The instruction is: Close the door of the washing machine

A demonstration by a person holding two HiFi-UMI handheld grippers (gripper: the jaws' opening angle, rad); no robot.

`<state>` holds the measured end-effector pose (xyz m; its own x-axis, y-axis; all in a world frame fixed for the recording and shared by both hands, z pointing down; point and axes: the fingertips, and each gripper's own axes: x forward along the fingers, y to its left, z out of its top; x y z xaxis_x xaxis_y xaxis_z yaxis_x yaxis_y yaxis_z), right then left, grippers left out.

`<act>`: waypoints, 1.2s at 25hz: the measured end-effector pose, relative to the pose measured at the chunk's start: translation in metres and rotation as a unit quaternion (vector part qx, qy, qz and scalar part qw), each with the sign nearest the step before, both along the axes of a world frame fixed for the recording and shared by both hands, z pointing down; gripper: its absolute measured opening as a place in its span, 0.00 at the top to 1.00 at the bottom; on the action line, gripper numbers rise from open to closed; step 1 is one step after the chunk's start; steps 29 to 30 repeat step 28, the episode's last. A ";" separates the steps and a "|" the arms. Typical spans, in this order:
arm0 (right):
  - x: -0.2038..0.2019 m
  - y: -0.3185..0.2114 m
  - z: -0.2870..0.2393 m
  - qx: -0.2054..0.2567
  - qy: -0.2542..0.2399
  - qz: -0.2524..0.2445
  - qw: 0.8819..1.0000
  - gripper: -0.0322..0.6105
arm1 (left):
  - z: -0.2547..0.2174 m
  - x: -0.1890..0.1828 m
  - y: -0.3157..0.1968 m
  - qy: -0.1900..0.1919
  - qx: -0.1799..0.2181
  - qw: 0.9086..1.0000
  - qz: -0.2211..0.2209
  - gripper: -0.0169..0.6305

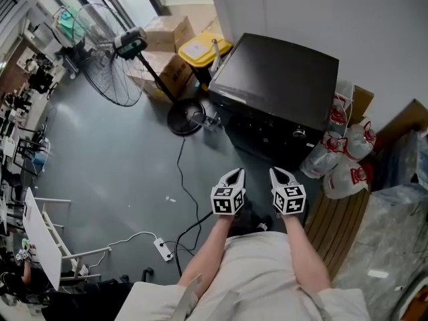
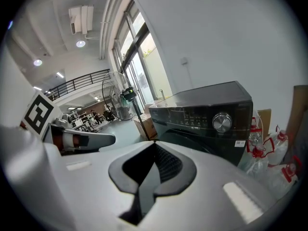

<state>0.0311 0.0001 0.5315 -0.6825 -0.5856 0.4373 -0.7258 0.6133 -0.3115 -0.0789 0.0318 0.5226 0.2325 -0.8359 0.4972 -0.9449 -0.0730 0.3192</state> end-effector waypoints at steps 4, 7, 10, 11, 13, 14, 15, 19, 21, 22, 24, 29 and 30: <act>-0.007 0.005 0.000 0.003 0.003 -0.013 1.000 0.95 | 0.001 -0.001 0.002 0.001 -0.001 1.000 -0.001 0.97; -0.007 0.007 0.000 0.005 0.004 -0.013 1.000 0.95 | 0.001 0.000 0.003 0.000 -0.001 1.000 0.003 0.97; -0.005 0.005 0.000 0.003 0.006 -0.010 1.000 0.95 | 0.001 0.000 0.001 0.003 -0.001 1.000 0.003 0.97; -0.003 0.005 0.000 0.002 0.007 -0.008 1.000 0.95 | 0.001 0.000 0.001 0.004 -0.001 1.000 0.003 0.97; -0.001 0.004 0.000 0.002 0.006 -0.004 1.000 0.95 | 0.001 0.001 0.001 0.004 -0.001 1.000 0.004 0.97; 0.000 0.003 0.000 0.002 0.006 -0.003 1.000 0.95 | 0.001 0.002 0.000 0.004 -0.001 1.000 0.005 0.97; 0.001 0.003 0.000 0.002 0.006 -0.002 1.000 0.95 | 0.001 0.002 0.000 0.004 -0.001 1.000 0.006 0.97; -0.001 0.005 0.000 0.002 0.008 -0.005 1.000 0.95 | 0.001 0.002 0.001 0.006 -0.002 1.000 0.006 0.97; -0.002 0.006 0.000 0.003 0.008 -0.008 1.000 0.95 | 0.002 0.003 0.001 0.005 -0.003 1.000 0.006 0.97; -0.002 0.007 0.001 0.002 0.008 -0.009 1.000 0.95 | 0.003 0.003 0.001 0.005 -0.003 1.000 0.005 0.97; -0.002 0.007 0.003 0.002 0.009 -0.010 1.000 0.95 | 0.003 0.003 0.001 0.005 -0.003 1.000 0.005 0.97; -0.003 0.006 0.002 0.002 0.010 -0.010 1.000 0.95 | 0.002 0.002 0.000 0.005 -0.001 1.000 0.005 0.97; -0.003 0.006 0.002 0.002 0.010 -0.010 1.000 0.95 | 0.002 0.002 0.000 0.005 -0.001 1.000 0.005 0.97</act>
